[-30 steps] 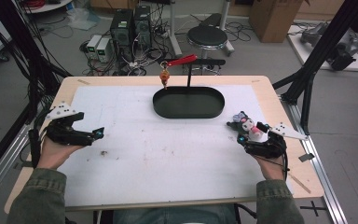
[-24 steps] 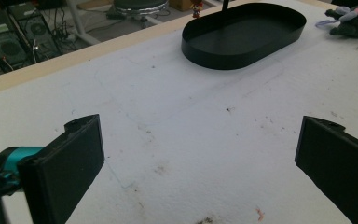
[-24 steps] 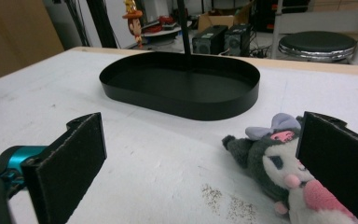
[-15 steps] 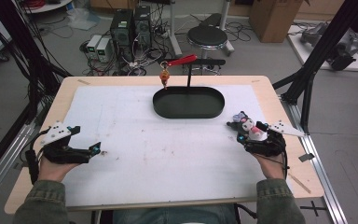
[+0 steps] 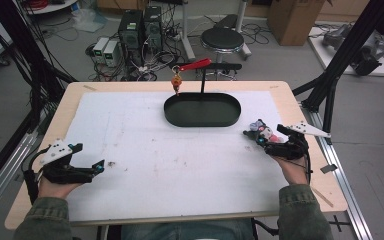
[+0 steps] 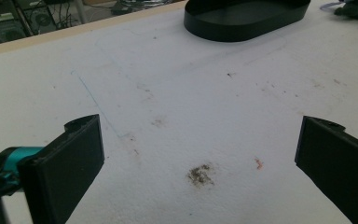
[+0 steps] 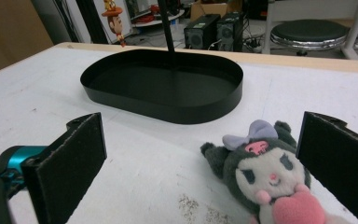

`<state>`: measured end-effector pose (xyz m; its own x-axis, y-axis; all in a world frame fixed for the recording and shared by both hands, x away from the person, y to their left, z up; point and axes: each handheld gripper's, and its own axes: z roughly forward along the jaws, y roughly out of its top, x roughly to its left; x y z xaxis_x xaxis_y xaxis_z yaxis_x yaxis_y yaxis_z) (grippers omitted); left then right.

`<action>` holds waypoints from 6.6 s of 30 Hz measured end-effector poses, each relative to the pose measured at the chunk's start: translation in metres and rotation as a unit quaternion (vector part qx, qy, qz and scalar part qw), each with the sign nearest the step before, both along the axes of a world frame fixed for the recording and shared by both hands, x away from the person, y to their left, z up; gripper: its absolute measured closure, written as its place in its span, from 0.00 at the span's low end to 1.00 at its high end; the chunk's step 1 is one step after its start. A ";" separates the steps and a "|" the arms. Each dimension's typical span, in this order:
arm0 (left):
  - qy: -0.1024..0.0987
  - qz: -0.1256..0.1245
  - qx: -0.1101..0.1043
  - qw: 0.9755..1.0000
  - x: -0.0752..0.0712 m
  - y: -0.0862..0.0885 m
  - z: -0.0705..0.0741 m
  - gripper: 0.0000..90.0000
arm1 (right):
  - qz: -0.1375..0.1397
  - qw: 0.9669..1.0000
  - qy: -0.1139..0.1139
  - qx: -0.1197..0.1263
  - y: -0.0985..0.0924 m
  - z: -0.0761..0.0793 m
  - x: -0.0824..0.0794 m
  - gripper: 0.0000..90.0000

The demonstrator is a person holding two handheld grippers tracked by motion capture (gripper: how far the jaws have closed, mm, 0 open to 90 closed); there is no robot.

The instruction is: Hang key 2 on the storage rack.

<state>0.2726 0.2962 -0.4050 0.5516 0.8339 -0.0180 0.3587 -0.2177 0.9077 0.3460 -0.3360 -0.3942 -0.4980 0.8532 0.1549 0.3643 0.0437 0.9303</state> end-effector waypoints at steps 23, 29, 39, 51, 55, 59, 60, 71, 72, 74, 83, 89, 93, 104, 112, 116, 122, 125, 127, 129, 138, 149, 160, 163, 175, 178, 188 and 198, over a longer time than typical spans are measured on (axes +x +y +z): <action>0.011 -0.001 -0.002 1.000 -0.006 0.001 -0.008 0.02 | 0.019 0.997 0.044 -0.062 -0.001 0.007 0.037 0.00; 0.014 -0.005 0.000 1.000 -0.006 0.000 -0.009 0.02 | 0.021 0.995 0.065 -0.072 0.000 0.003 0.046 0.00; 0.017 -0.007 -0.003 1.000 -0.005 0.001 -0.009 0.02 | 0.033 0.990 0.081 -0.109 0.002 0.008 0.062 0.00; 0.016 -0.008 -0.005 1.000 -0.005 0.002 -0.010 0.02 | 0.048 0.974 0.137 -0.174 0.002 0.010 0.087 0.01; 0.018 -0.007 -0.005 1.000 -0.004 0.003 -0.010 0.02 | 0.048 0.970 0.146 -0.190 0.000 0.008 0.092 0.01; 0.017 -0.007 -0.005 1.000 -0.004 0.003 -0.010 0.02 | 0.050 0.967 0.164 -0.188 -0.004 0.004 0.096 0.00; 0.017 -0.007 -0.005 1.000 -0.004 0.003 -0.010 0.02 | 0.052 0.965 0.170 -0.191 -0.004 0.002 0.096 0.00; 0.016 -0.008 -0.001 1.000 -0.003 0.003 -0.011 0.02 | 0.067 0.947 0.210 -0.235 -0.007 -0.008 0.098 0.00; 0.016 -0.008 -0.001 1.000 -0.003 0.002 -0.011 0.02 | 0.072 0.945 0.213 -0.238 -0.007 -0.010 0.099 0.00; 0.017 -0.008 -0.001 1.000 -0.003 0.002 -0.011 0.02 | 0.075 0.940 0.221 -0.247 -0.006 -0.011 0.098 0.01; 0.015 -0.007 -0.001 1.000 -0.003 0.002 -0.011 0.02 | 0.096 0.921 0.245 -0.287 0.001 -0.021 0.099 0.08; 0.015 -0.010 0.000 1.000 -0.003 0.002 -0.011 0.02 | 0.099 0.919 0.245 -0.292 0.003 -0.017 0.097 0.37; 0.013 -0.011 0.000 1.000 -0.003 0.002 -0.011 0.02 | 0.103 0.921 0.253 -0.278 -0.001 -0.015 0.097 0.43; 0.020 -0.014 0.002 1.000 -0.002 0.000 -0.013 0.02 | 0.112 0.930 0.242 -0.252 -0.004 -0.002 0.092 0.47; 0.022 -0.017 0.003 1.000 -0.001 -0.002 -0.013 0.02 | 0.136 0.929 0.235 -0.250 0.007 0.003 0.091 0.47; 0.020 -0.019 0.001 1.000 -0.002 -0.003 -0.013 0.02 | 0.140 0.929 0.239 -0.246 0.010 0.003 0.091 0.46; 0.021 -0.020 0.001 1.000 -0.002 -0.003 -0.013 0.02 | 0.149 0.929 0.240 -0.241 0.014 0.011 0.090 0.46; 0.020 -0.021 0.000 1.000 -0.002 -0.002 -0.012 0.02 | 0.155 0.928 0.234 -0.245 0.019 0.021 0.092 0.46; 0.020 -0.022 -0.001 1.000 -0.001 -0.002 -0.012 0.02 | 0.156 0.929 0.230 -0.246 0.022 0.026 0.092 0.46; 0.020 -0.022 -0.001 1.000 -0.001 -0.002 -0.012 0.02 | 0.158 0.930 0.226 -0.244 0.026 0.031 0.093 0.46; 0.020 -0.023 -0.003 1.000 -0.001 -0.002 -0.013 0.02 | 0.163 0.935 0.214 -0.230 0.043 0.043 0.099 0.46; 0.020 -0.023 -0.004 1.000 0.000 -0.002 -0.013 0.02 | 0.159 0.940 0.203 -0.223 0.060 0.062 0.107 0.46; 0.019 -0.024 -0.005 1.000 -0.001 -0.001 -0.012 0.02 | 0.152 0.946 0.193 -0.209 0.084 0.081 0.122 0.46; 0.018 -0.025 -0.006 1.000 -0.002 -0.001 -0.012 0.02 | 0.156 0.947 0.191 -0.207 0.091 0.085 0.125 0.46; 0.018 -0.024 -0.006 1.000 -0.002 -0.001 -0.012 0.02 | 0.156 0.951 0.189 -0.187 0.104 0.098 0.141 0.46; 0.016 -0.025 -0.006 1.000 -0.003 0.000 -0.012 0.02 | 0.155 0.952 0.190 -0.182 0.105 0.100 0.146 0.46; 0.016 -0.024 -0.007 1.000 -0.003 0.001 -0.013 0.02 | 0.148 0.952 0.192 -0.189 0.115 0.113 0.163 0.47; 0.015 -0.022 -0.009 1.000 -0.005 0.002 -0.013 0.02 | 0.137 0.962 0.172 -0.160 0.116 0.123 0.171 0.47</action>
<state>0.2681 0.2982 -0.4176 0.5862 0.8087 -0.0490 0.3763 -0.2181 0.9005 0.5166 -0.2197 -0.2707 -0.6779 0.7280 0.1024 0.5820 0.4464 0.6797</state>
